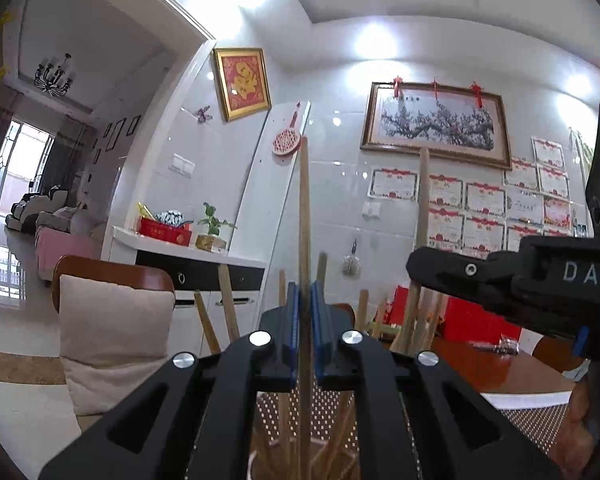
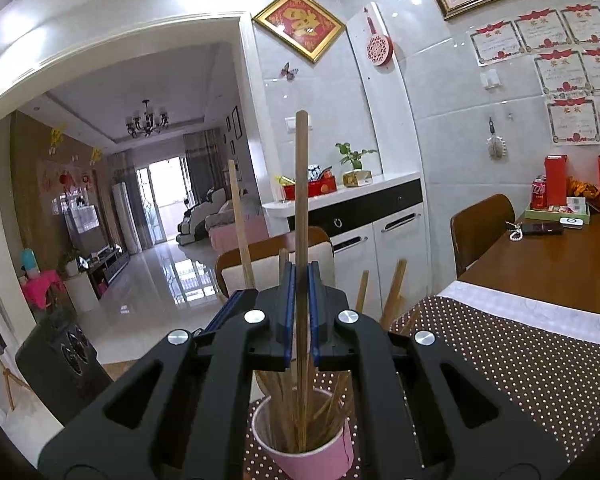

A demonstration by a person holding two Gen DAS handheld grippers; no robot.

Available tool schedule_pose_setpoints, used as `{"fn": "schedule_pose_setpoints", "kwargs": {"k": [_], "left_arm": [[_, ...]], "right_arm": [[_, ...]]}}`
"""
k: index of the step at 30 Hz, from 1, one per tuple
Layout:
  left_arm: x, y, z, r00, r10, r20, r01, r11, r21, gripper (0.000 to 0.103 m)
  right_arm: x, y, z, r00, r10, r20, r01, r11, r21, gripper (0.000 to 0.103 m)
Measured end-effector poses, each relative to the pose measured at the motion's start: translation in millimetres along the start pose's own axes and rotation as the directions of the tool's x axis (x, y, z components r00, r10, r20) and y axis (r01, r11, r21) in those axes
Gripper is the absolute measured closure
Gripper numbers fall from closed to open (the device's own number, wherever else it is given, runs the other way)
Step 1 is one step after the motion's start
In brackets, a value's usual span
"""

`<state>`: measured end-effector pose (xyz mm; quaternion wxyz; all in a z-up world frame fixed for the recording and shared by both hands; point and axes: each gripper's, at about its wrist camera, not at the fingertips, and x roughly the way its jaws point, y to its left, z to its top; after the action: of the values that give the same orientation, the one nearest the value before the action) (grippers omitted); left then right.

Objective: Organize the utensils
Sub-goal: 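Lift both held chopsticks upright and lower them into the pink cup, then open both grippers to drop the chopsticks into the cup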

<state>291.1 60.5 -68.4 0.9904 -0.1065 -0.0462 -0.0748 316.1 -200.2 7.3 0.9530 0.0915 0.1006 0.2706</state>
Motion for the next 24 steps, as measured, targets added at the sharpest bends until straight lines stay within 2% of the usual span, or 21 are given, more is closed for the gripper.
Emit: {"fn": "schedule_pose_setpoints", "kwargs": {"k": [9,11,12,14,16,19,24], "left_arm": [[-7,-3,-13,0.992,-0.010,-0.126,0.015,0.999,0.037,0.095],[-11,-2,-14,0.989,-0.006,-0.148,0.011,0.999,0.033,0.081],[-13,-1,-14,0.989,-0.005,-0.147,0.009,0.999,0.030,0.077],[-19,0,-12,0.989,0.009,-0.146,-0.004,0.999,0.036,0.075],[-24,2,-10,0.988,0.024,-0.152,-0.018,0.999,0.037,0.065],[-31,7,-5,0.984,0.055,-0.168,-0.051,0.998,0.031,0.055],[-40,12,1,0.972,0.088,-0.219,-0.080,0.996,0.047,0.045]], "right_arm": [[-5,4,-20,0.998,-0.026,-0.059,0.025,1.000,-0.019,0.096],[-5,5,-23,0.997,-0.034,-0.066,0.032,0.999,-0.024,0.096],[-5,5,-25,0.997,-0.036,-0.070,0.034,0.999,-0.027,0.096],[-6,7,-29,0.996,-0.044,-0.077,0.042,0.999,-0.031,0.096],[-7,7,-32,0.995,-0.050,-0.083,0.048,0.998,-0.029,0.096],[-6,8,-37,0.993,-0.059,-0.100,0.056,0.998,-0.029,0.096],[-1,8,-51,0.987,-0.063,-0.146,0.060,0.998,-0.022,0.096]]}}
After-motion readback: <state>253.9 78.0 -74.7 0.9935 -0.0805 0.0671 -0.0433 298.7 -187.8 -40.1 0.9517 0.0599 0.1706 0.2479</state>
